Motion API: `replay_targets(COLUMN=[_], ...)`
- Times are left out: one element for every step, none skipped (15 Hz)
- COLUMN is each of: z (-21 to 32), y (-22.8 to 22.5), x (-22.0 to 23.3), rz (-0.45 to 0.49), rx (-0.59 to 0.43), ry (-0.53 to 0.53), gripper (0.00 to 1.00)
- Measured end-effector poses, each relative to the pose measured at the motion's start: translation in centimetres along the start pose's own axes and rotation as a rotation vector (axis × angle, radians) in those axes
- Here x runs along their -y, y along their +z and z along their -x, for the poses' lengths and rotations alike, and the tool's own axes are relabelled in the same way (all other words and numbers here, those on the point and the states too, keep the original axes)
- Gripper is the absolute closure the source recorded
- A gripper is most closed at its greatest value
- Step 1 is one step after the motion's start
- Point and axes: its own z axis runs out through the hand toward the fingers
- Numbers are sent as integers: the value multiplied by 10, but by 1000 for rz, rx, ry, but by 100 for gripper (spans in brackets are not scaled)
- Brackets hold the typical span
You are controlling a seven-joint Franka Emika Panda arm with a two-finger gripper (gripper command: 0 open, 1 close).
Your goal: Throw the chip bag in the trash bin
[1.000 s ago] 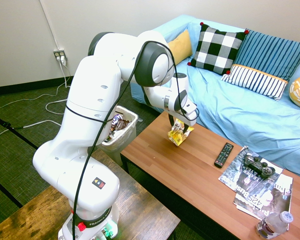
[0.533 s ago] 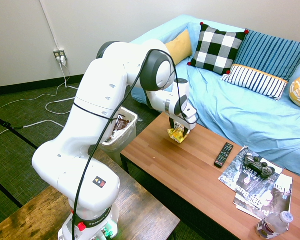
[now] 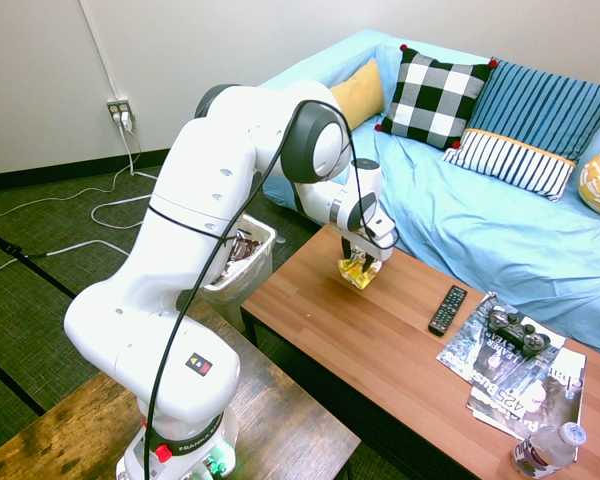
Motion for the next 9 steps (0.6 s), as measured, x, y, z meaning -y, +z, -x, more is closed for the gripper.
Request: replay_targets(z=[0, 0, 0, 0, 0, 0, -1, -2, -2], y=[0, 0, 0, 0, 0, -1, -2, -3, -5], x=[0, 0, 0, 0, 1, 1, 1, 1, 2], rz=[-1, -2, -4, -5, -5, -6, -8, -10, -14], rx=[2, 3, 5, 6, 7, 7, 6, 3, 1], ry=[0, -1, -1, 0, 1, 2, 2, 3, 4], gripper=[100, 100, 100, 100, 100, 100, 100, 100, 100])
